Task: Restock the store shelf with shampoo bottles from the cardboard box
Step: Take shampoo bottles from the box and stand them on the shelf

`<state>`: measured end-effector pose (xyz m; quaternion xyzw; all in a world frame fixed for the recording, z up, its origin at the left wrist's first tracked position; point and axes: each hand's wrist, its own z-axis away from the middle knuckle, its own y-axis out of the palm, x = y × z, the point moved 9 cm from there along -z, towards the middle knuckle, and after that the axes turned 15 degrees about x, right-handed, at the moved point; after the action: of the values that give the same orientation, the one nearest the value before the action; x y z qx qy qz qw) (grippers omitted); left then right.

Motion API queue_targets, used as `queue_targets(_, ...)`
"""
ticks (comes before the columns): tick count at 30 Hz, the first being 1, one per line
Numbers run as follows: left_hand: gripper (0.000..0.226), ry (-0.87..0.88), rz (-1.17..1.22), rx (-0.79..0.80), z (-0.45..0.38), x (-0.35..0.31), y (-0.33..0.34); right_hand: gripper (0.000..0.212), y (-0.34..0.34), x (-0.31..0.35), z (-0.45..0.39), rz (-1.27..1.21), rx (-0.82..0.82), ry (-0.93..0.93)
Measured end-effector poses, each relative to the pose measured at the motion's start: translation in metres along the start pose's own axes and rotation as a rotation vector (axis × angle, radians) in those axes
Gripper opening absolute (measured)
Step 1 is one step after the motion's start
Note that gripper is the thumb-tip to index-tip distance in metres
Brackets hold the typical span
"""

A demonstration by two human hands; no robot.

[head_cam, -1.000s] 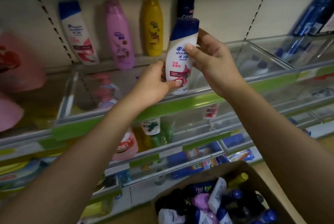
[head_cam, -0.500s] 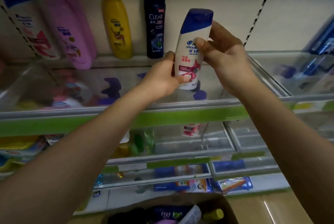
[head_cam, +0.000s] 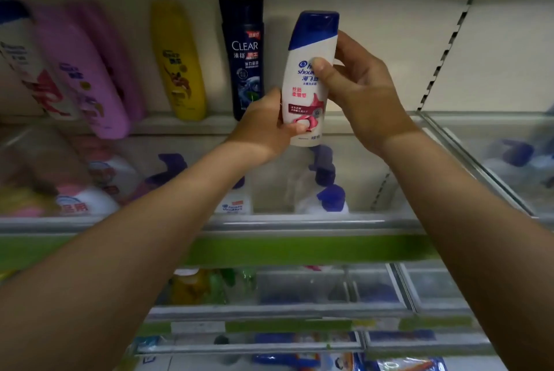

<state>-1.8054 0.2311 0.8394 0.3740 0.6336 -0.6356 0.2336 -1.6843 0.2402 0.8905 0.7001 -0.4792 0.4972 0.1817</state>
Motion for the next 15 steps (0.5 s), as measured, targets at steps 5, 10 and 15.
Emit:
queue_targets(5,0.044,0.014,0.052,0.001,-0.014,0.002,0.000,0.042,-0.012,-0.015,-0.018,0.051,-0.028,0.041)
queue_targets(10,0.044,-0.050,-0.019,-0.032,-0.034,0.003,0.000,0.033,-0.026,-0.023,-0.033,0.171,-0.093,0.077)
queue_targets(15,0.039,-0.148,-0.105,-0.100,-0.048,0.007,0.000,0.038,-0.032,-0.028,-0.044,0.206,-0.106,0.077)
